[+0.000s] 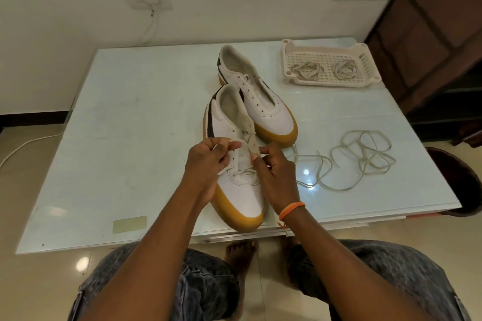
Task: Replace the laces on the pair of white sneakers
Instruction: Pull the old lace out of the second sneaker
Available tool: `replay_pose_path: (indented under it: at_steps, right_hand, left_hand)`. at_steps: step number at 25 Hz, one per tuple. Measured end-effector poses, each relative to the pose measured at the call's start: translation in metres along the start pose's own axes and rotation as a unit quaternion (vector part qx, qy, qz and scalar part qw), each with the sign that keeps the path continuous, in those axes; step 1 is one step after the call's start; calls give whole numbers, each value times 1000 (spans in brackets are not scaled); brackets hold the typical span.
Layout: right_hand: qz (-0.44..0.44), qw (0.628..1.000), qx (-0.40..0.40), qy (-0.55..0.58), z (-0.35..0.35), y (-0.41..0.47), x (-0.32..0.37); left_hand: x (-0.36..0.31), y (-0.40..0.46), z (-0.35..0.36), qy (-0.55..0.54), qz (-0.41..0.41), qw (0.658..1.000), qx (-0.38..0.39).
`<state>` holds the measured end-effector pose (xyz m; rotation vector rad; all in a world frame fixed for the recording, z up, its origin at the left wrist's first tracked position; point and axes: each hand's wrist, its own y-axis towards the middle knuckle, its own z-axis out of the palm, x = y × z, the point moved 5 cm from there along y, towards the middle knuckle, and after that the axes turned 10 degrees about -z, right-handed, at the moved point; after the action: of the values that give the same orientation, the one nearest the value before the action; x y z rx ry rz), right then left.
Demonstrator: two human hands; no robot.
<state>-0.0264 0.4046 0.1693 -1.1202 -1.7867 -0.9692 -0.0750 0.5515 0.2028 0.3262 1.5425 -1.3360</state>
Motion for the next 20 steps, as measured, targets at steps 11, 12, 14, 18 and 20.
replay_pose_path:
  at_steps: [11, 12, 14, 18, 20]
  right_hand:
    - [-60, 962, 35, -263, -32, 46, 46]
    - [-48, 960, 33, -275, -37, 45, 42]
    - [-16, 963, 74, -257, -33, 26, 34]
    - [28, 960, 144, -240, -6, -13, 31]
    - [21, 957, 126, -261, -4, -13, 31]
  left_hand:
    - [-53, -20, -8, 583, 227, 745, -233]
    - [-51, -19, 0, 620, 258, 710, -213]
    - [-42, -11, 12, 681, 259, 666, -160]
    - [-37, -3, 19, 698, 229, 665, -137]
    - [-46, -10, 14, 666, 226, 693, -156]
